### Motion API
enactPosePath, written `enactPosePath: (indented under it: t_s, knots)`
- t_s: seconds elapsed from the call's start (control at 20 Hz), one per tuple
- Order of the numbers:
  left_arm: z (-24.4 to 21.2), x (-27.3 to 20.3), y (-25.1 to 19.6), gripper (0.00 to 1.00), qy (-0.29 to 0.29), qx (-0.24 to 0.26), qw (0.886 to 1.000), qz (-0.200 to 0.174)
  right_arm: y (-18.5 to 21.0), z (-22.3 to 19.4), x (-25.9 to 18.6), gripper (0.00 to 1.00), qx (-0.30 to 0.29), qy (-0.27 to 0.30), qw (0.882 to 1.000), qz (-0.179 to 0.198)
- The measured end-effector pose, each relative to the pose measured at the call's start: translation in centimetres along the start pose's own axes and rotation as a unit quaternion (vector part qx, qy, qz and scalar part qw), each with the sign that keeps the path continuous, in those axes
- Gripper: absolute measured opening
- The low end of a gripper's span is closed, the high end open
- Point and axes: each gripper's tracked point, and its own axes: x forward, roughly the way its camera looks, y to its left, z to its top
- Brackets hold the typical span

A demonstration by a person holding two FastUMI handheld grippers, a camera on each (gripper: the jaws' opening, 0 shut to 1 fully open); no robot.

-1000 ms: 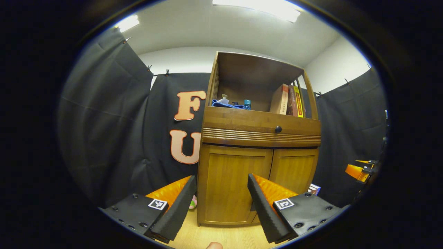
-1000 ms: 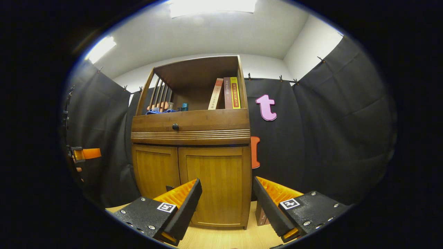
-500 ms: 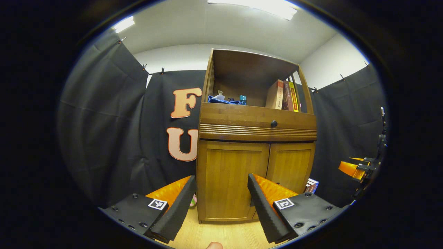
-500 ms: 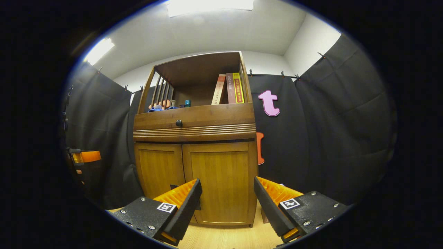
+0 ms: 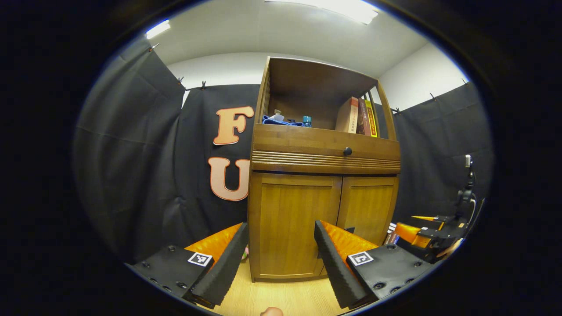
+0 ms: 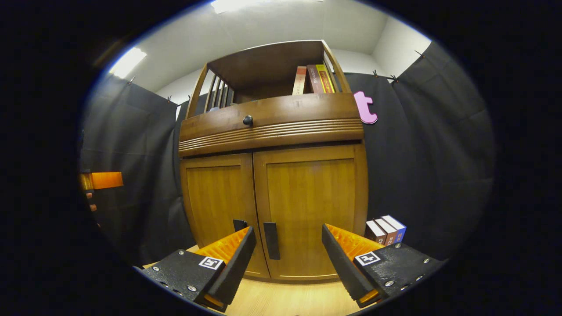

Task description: Open the right door of the double-door shoe cabinet with the right hand, and open the left door with the left hand.

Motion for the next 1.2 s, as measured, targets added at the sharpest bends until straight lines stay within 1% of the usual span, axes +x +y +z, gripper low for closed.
enactPosePath:
  t_s: [0.2, 0.3, 0.35, 0.45, 0.55, 0.6, 0.7, 0.75, 0.8, 0.85, 1.0, 1.05, 1.1, 1.2]
  knots:
    - [-0.1, -0.2, 0.1, 0.95, -0.007, 0.011, 1.000, -0.001, 1.5, -4.1, 4.1, 0.94, -0.015, 0.019, 1.000, 0.007]
    - [-0.3, -0.1, 0.4, 0.99, -0.010, 0.014, 1.000, 0.002, 2.0, -5.8, 6.1, 0.94, -0.022, 0.028, 0.999, 0.006]
    - [-0.3, -0.1, 0.5, 0.98, -0.012, 0.016, 1.000, 0.002, 2.2, -6.4, 7.0, 0.94, -0.022, 0.033, 0.999, 0.005]
    - [-0.1, 0.1, 0.7, 0.96, -0.017, 0.021, 1.000, 0.003, 2.3, -7.9, 8.7, 0.94, -0.017, 0.040, 0.999, -0.005]
    - [-0.2, 0.1, 0.9, 0.95, -0.018, 0.021, 1.000, 0.001, 2.8, -8.9, 10.2, 0.94, -0.011, 0.048, 0.999, -0.001]
    - [-0.4, 0.2, 1.0, 0.97, -0.016, 0.019, 1.000, 0.000, 3.1, -9.5, 10.8, 0.94, -0.006, 0.053, 0.999, 0.002]
    - [-0.7, 0.4, 1.4, 0.96, -0.011, 0.021, 1.000, 0.003, 2.9, -10.7, 11.8, 0.93, 0.001, 0.064, 0.998, -0.004]
    - [-1.0, 0.4, 1.6, 0.99, -0.008, 0.023, 1.000, 0.005, 2.9, -11.0, 12.4, 1.00, 0.003, 0.065, 0.998, -0.004]
    - [-1.1, 0.4, 1.9, 0.99, -0.006, 0.025, 1.000, 0.008, 3.0, -11.2, 13.0, 0.94, 0.002, 0.063, 0.998, -0.005]
    - [-1.1, 0.4, 2.2, 0.95, -0.006, 0.028, 0.999, 0.013, 2.8, -11.4, 13.5, 0.94, -0.004, 0.062, 0.998, -0.010]
    - [-1.2, 0.2, 3.0, 0.94, -0.008, 0.030, 0.999, 0.023, 2.6, -12.0, 14.5, 0.91, -0.013, 0.062, 0.998, -0.019]
    - [-1.4, 0.1, 3.0, 0.95, -0.007, 0.026, 0.999, 0.022, 2.6, -12.0, 14.8, 0.99, -0.011, 0.061, 0.998, -0.020]
    - [-1.4, 0.0, 3.1, 0.95, -0.007, 0.024, 0.999, 0.021, 2.6, -12.0, 14.9, 0.85, -0.009, 0.060, 0.998, -0.020]
    - [-1.3, -0.2, 3.3, 0.95, -0.009, 0.026, 0.999, 0.024, 2.4, -11.8, 15.2, 0.80, -0.012, 0.052, 0.998, -0.023]
